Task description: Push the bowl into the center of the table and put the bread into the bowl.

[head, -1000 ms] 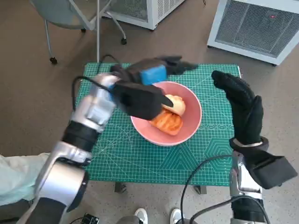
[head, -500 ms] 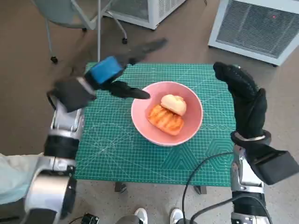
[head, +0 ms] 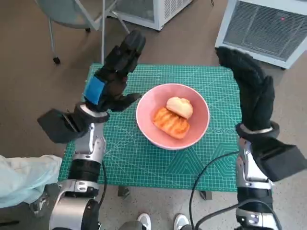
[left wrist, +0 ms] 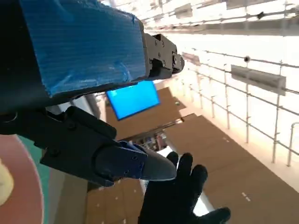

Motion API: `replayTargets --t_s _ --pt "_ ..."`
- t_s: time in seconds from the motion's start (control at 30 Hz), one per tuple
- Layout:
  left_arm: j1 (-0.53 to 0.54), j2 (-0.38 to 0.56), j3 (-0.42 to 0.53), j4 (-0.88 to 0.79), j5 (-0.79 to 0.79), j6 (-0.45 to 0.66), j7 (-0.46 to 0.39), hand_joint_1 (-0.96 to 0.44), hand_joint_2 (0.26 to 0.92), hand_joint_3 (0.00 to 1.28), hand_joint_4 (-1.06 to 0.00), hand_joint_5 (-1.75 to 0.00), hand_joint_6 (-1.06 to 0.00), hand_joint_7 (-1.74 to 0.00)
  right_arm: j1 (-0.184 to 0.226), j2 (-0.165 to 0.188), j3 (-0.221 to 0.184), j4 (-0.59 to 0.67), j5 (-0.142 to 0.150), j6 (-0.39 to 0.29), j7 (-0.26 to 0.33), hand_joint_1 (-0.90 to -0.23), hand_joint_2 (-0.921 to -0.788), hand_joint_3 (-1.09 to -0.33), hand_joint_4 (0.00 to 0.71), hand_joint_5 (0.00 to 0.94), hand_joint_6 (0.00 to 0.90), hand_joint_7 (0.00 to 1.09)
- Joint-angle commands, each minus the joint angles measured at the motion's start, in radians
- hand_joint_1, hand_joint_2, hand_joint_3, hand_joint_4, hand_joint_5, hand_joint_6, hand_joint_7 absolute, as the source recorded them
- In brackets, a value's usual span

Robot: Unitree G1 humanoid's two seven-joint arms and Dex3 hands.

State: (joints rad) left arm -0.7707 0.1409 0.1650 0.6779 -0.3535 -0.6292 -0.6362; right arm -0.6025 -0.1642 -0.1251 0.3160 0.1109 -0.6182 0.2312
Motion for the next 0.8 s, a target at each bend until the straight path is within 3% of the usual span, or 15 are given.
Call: replayTargets --t_s 0.03,0.3,0.8 --pt "0.005 0.005 0.005 -0.037 -0.032 0.031 -0.036 -0.81 0.921 0.31 0.0 0.0 -0.15 -0.01 -0.014 -0.022 0.003 0.017 -0.019 0.005 -0.004 -0.741 -0.921 -0.806 0.115 0.0 -0.001 0.37" --pt "0.018 0.014 0.001 -0.082 -0.062 0.107 -0.083 -0.8 0.921 0.22 0.0 0.0 -0.13 -0.01 -0.036 -0.037 0.009 0.041 -0.008 -0.005 0.007 -0.742 -0.921 -0.807 0.106 0.0 -0.001 0.35" --pt "0.027 0.016 0.006 -0.116 -0.056 0.159 -0.077 -0.79 0.921 0.15 0.0 0.0 -0.07 0.0 -0.033 -0.039 0.016 0.016 -0.006 0.014 0.002 -0.732 -0.921 -0.808 0.106 0.0 -0.001 0.35"
